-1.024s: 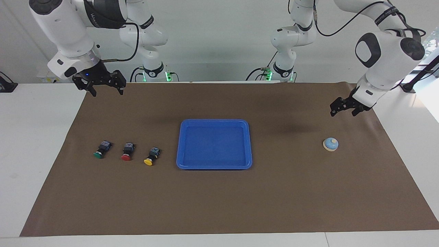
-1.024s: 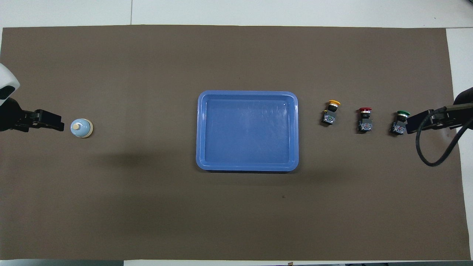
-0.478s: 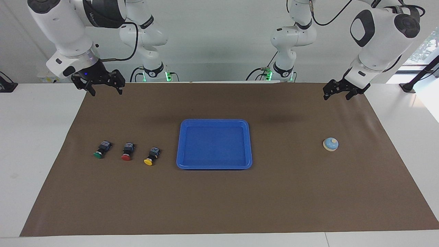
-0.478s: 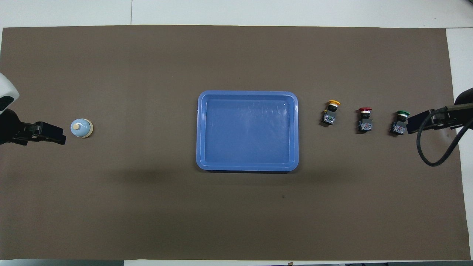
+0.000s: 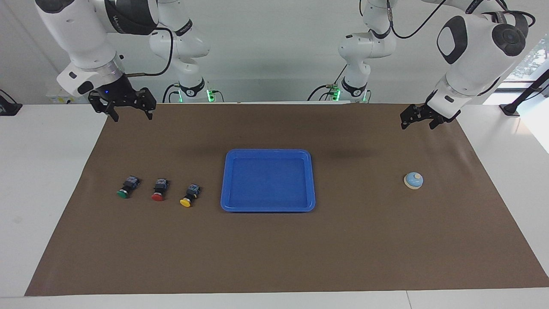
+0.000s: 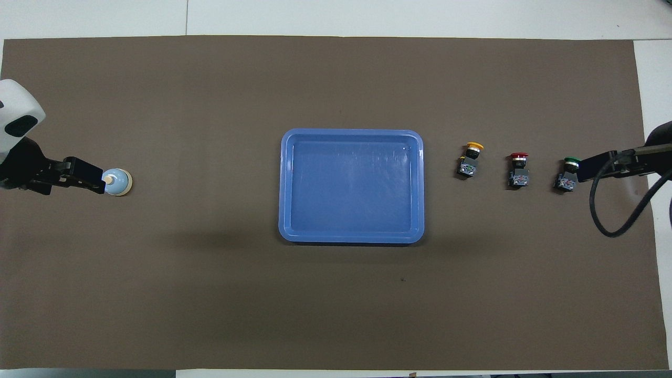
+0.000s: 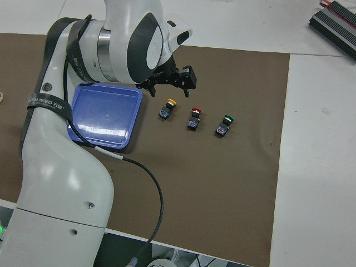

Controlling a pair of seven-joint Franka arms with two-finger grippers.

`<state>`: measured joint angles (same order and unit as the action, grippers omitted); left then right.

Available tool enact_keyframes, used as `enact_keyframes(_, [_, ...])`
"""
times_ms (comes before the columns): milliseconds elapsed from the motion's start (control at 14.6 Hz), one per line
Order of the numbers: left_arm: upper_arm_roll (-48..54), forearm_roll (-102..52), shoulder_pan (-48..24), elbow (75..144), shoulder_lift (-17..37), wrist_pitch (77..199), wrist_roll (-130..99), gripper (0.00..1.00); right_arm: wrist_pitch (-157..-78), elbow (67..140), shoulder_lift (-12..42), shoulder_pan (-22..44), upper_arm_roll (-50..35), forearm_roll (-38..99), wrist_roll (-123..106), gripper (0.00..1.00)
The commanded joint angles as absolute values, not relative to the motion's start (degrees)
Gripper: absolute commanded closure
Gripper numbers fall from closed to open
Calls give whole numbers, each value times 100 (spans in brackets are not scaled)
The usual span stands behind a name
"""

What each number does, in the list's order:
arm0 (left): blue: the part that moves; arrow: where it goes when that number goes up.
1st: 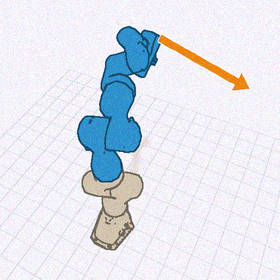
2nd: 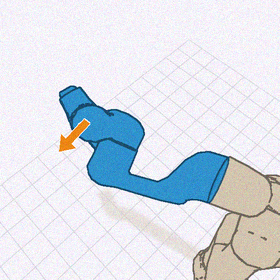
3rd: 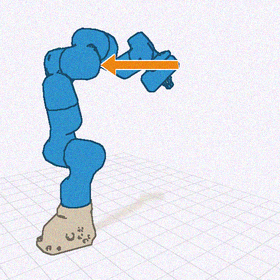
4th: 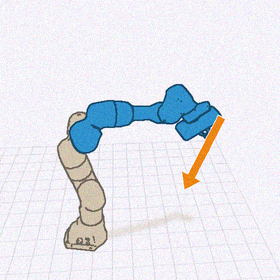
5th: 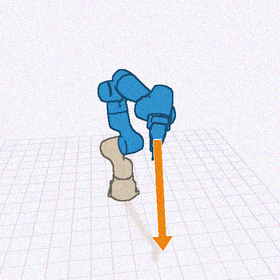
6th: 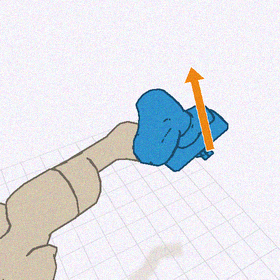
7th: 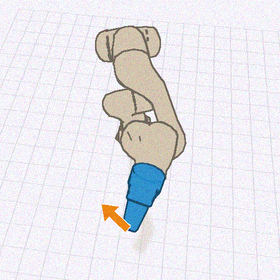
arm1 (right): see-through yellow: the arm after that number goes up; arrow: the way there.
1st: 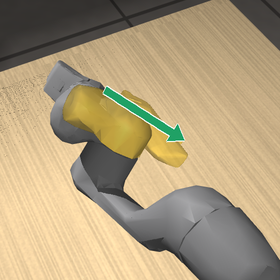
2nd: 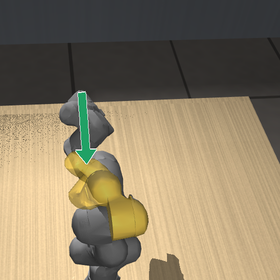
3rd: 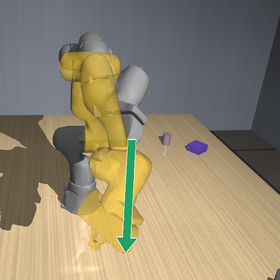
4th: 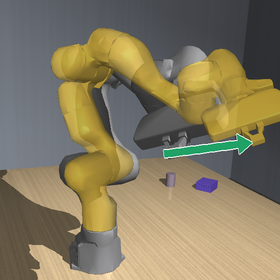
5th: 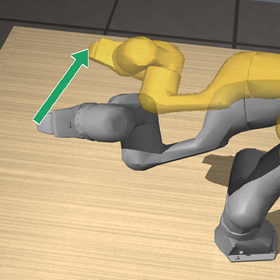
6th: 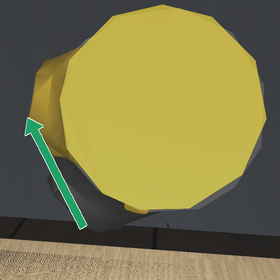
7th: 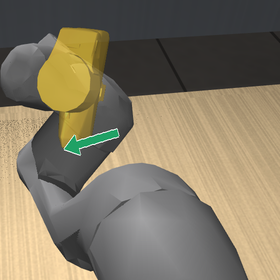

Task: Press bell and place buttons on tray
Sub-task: 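Lift the left gripper back off the bell, then reach the right gripper to the yellow-capped button and grasp it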

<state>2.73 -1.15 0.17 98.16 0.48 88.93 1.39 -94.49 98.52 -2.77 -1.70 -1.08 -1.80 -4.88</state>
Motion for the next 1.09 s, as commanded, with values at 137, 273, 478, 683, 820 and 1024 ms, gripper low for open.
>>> enact_keyframes(137, [185, -53, -105, 9975, -211, 8780, 88, 0, -10800, 10793, 50, 192, -193, -176, 630, 0])
enact_keyframes(273, [150, -44, -202, 9923, -176, 8946, 97, 0, -11501, 10915, 516, 360, -185, -184, 1079, 0])
enact_keyframes(478, [158, -61, -211, 9861, -149, 8947, 97, 0, -12653, 11336, 913, 483, -185, -220, 1405, 0])
enact_keyframes(683, [149, -53, -211, 9783, -115, 8921, 79, 0, -13234, 11338, 1405, 536, -185, -316, 1652, 0])
enact_keyframes(820, [158, -53, -220, 9633, -62, 8842, 35, 0, -13516, 11312, 1660, 545, -176, -343, 1670, 0])
enact_keyframes(1024, [149, -53, -246, 9606, -79, 8877, -26, 0, -13886, 11312, 1915, 659, -176, -535, 1959, 0])
